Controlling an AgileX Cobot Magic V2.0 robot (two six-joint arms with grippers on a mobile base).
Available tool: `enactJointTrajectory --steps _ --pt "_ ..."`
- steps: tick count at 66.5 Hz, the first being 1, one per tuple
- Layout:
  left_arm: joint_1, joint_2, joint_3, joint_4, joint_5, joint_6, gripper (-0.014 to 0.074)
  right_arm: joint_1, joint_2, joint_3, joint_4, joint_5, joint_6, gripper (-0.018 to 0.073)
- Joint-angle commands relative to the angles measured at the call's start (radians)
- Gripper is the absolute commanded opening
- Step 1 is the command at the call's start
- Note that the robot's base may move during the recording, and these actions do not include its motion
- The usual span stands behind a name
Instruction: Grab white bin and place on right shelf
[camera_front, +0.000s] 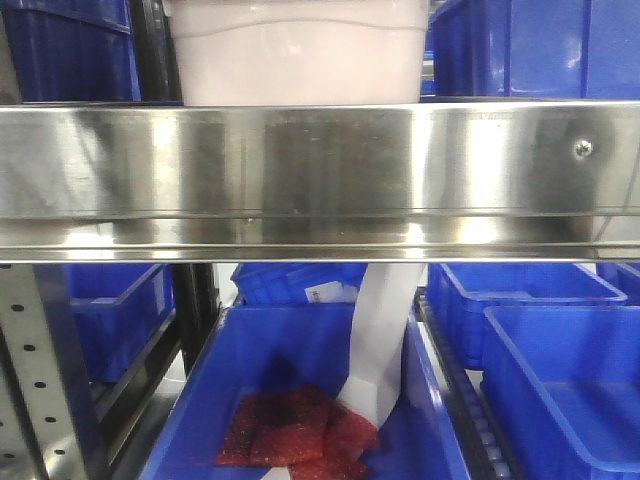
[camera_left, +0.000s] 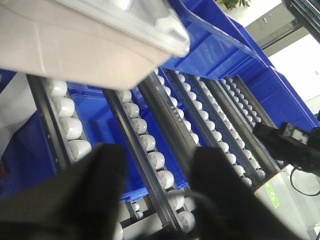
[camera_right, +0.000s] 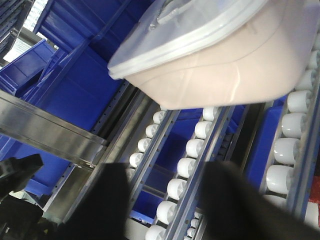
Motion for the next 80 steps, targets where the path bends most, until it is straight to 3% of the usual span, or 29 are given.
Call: enactJointTrajectory --steps 1,5,22,28,37,42,45,55,62,68,80 --pt "-0.006 -0.037 -0.034 -0.075 -0.002 0.000 -0.0041 -0.003 -0.034 -0.039 0.058 0.006 -0.011 0.0146" --pt "-0.006 -0.037 -0.034 -0.075 -0.002 0.000 -0.0137 -0.003 -0.034 -0.039 0.058 -0.005 -0.011 0.0048" --pt "-0.006 -0.037 -0.034 -0.098 -0.101 0.000 -0.0117 -0.003 -0.034 -0.039 0.084 -0.055 -0.011 0.0055" --pt "-0.025 -0.063 -0.036 -0.069 -0.120 -0.020 -0.0117 -0.003 -0.043 -0.039 0.083 -0.052 -0.010 0.0060" --pt "-0.097 -0.164 -0.036 0.138 -0.309 -0.161 -0.0117 -0.002 -0.095 -0.039 0.060 -0.074 -0.010 0.0062" --pt "-0.153 -0.229 -0.023 0.276 -0.431 -0.218 -0.0117 -0.002 -0.147 -0.039 -0.017 -0.125 -0.011 0.0062" --pt "-0.183 -0.256 -0.001 0.313 -0.476 -0.219 -0.0117 -0.002 -0.173 -0.036 -0.085 -0.149 -0.011 0.0062" --pt "-0.279 -0.351 0.190 0.325 -0.689 -0.212 -0.0117 -0.002 -0.275 0.082 -0.259 -0.220 -0.041 0.0062" --pt "-0.306 -0.443 0.363 0.327 -0.808 -0.191 -0.0117 -0.002 -0.395 0.231 -0.279 -0.317 -0.192 0.0062" --pt "-0.306 -0.532 0.490 0.327 -0.820 -0.170 -0.0116 -0.002 -0.505 0.383 -0.279 -0.439 -0.278 0.0062" --pt "-0.306 -0.762 0.714 0.350 -0.861 -0.122 -0.0117 -0.002 -0.716 0.644 -0.278 -0.661 -0.284 0.0056"
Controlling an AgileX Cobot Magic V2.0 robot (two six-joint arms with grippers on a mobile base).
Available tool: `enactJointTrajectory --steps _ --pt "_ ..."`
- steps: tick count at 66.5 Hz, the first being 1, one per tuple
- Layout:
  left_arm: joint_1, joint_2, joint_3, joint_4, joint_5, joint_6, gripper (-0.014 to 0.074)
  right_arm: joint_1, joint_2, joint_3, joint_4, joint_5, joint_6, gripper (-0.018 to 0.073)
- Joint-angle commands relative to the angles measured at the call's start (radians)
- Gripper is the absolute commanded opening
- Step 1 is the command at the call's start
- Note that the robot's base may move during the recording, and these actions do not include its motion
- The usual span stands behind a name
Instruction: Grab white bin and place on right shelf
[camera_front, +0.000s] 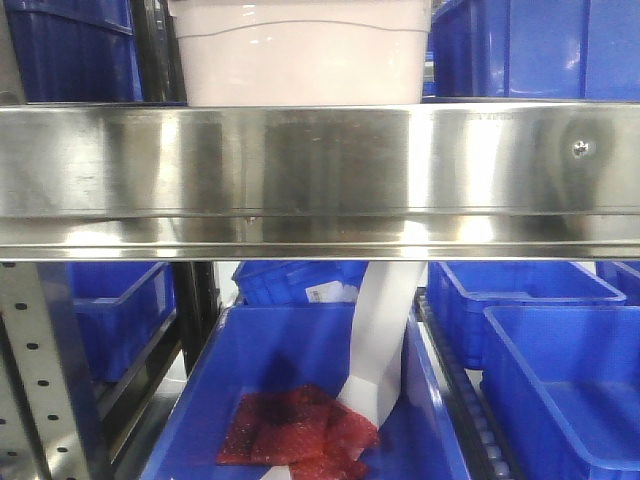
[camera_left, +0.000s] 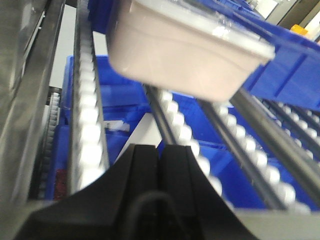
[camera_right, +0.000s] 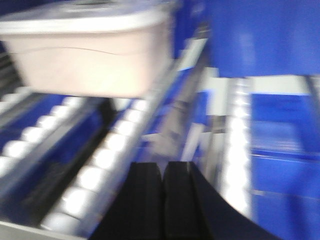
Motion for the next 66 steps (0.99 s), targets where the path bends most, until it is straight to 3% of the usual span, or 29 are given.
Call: enactJointTrajectory --steps 1,14,29,39,66 --pt "-0.007 -0.118 0.062 -0.003 -0.089 0.016 -0.0117 -0.002 -0.111 0.078 0.034 -0.142 -0.018 0.0056" --pt "-0.001 -0.391 0.245 0.015 -0.173 0.016 -0.0117 -0.002 -0.367 0.296 0.076 -0.268 -0.017 0.0056" --pt "0.000 -0.586 0.347 0.015 -0.167 0.016 -0.0117 -0.002 -0.554 0.356 0.097 -0.113 -0.017 0.0056" --pt "0.000 -0.604 0.361 0.015 -0.166 0.016 -0.0117 -0.002 -0.568 0.356 0.097 -0.040 -0.017 0.0056" --pt "0.000 -0.604 0.366 -0.031 -0.153 0.016 -0.0117 -0.002 -0.568 0.356 0.097 -0.040 -0.017 0.0056"
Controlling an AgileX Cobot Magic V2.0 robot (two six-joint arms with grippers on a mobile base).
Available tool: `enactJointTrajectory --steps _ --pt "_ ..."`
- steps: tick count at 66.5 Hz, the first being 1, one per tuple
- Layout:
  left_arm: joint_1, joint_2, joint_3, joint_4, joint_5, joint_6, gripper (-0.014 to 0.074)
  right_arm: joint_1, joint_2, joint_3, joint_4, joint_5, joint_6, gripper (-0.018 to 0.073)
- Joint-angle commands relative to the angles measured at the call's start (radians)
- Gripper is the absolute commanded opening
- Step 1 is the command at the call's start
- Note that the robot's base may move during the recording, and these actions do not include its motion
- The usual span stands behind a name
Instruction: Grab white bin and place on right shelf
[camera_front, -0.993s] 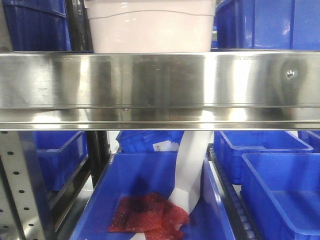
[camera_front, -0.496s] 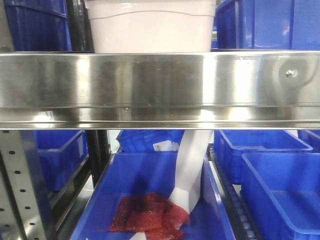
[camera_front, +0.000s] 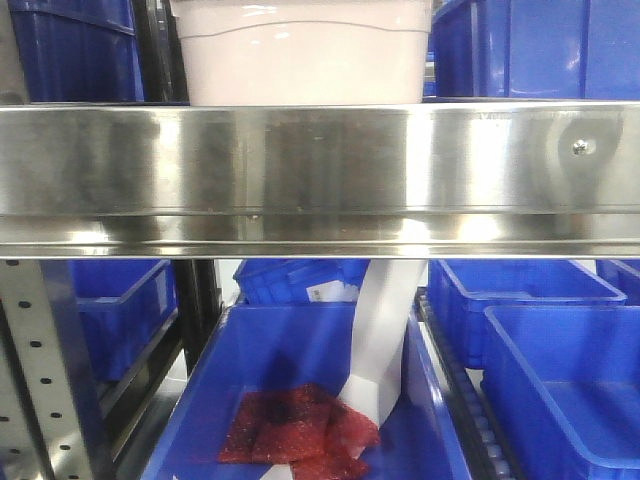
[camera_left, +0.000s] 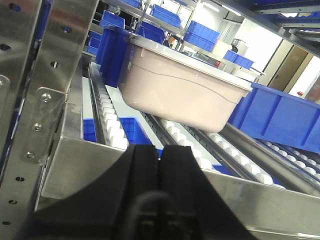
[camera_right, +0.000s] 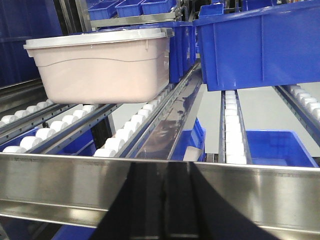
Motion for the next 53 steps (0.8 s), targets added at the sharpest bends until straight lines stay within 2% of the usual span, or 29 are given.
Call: enactJointTrajectory --steps 1,24,40,44,47,49,53 --pt "0.000 0.008 -0.030 -0.019 -0.044 0.002 -0.0117 -0.002 0.005 -0.026 0.019 -0.030 -0.012 0.0056" --pt "0.000 0.008 -0.030 -0.019 -0.044 0.002 -0.0117 -0.002 0.005 -0.026 0.019 -0.032 -0.012 0.0056" --pt "0.000 0.008 -0.030 -0.019 -0.044 0.002 -0.0117 -0.002 0.005 -0.024 0.017 -0.092 -0.012 0.0056" --pt "0.000 0.008 -0.030 -0.019 -0.044 0.002 -0.0117 -0.002 0.005 -0.024 -0.066 -0.095 -0.011 0.0056" --pt "0.000 0.008 -0.030 -0.019 -0.044 0.002 -0.0117 -0.002 0.005 -0.024 -0.211 -0.097 0.015 0.0056" --pt "0.000 0.008 -0.030 -0.019 -0.044 0.002 -0.0117 -0.002 0.005 -0.024 -0.291 -0.093 0.065 0.0056" --pt "0.000 0.008 -0.030 -0.019 -0.044 0.002 -0.0117 -0.002 0.005 -0.024 -0.484 -0.071 0.249 0.0056"
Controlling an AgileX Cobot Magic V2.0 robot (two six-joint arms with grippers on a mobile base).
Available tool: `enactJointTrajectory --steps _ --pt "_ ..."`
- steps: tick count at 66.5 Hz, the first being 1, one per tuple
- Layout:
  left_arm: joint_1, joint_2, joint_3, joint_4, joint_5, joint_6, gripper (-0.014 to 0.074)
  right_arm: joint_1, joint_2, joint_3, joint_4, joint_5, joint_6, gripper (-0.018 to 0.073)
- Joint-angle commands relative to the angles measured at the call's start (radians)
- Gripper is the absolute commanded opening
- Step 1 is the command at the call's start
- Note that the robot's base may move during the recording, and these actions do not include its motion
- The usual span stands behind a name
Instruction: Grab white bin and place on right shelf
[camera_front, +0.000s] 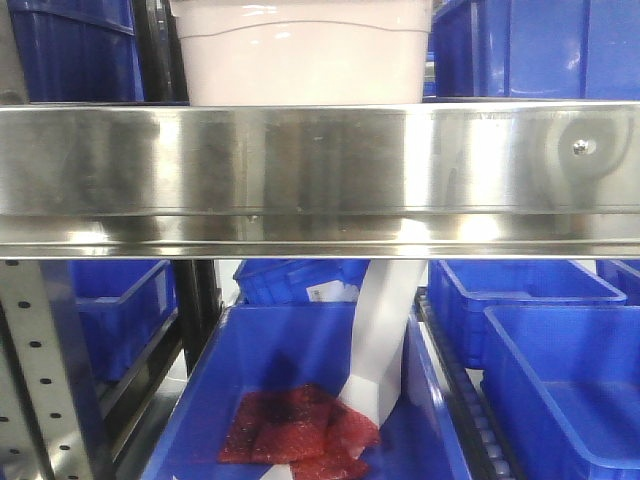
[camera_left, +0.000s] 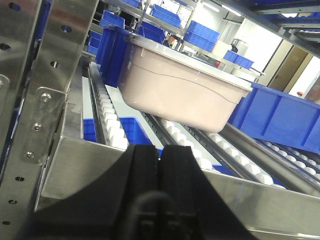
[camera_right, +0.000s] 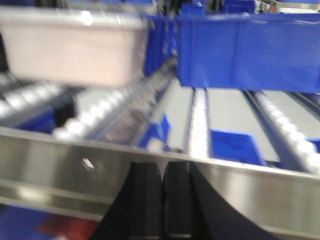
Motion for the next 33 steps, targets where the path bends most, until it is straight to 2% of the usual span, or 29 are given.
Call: enactJointTrajectory --steps 1,8,13,18,21,25,33 --pt "0.000 0.008 -0.031 -0.019 -0.044 0.002 -0.0117 -0.002 0.007 -0.024 -0.219 -0.029 0.226 0.0056" --pt "0.000 0.008 -0.031 -0.019 -0.044 0.002 -0.0117 -0.002 0.007 -0.007 -0.460 -0.030 0.601 0.0056" --pt "0.000 0.008 -0.031 -0.019 -0.044 0.002 -0.0117 -0.001 0.007 0.029 -0.656 -0.074 0.796 0.0056" --pt "0.000 0.008 -0.031 -0.019 -0.044 0.002 -0.0117 0.005 0.007 0.087 -0.803 -0.224 0.964 0.0056" --pt "0.000 0.008 -0.031 -0.019 -0.044 0.002 -0.0117 0.021 0.007 0.132 -0.861 -0.338 1.015 0.0056" --pt "0.000 0.008 -0.031 -0.019 -0.044 0.002 -0.0117 0.042 0.007 0.177 -0.895 -0.473 1.025 0.0056" --pt "0.000 0.008 -0.031 -0.019 -0.044 0.002 -0.0117 0.088 -0.007 0.254 -0.927 -0.569 1.025 0.0056"
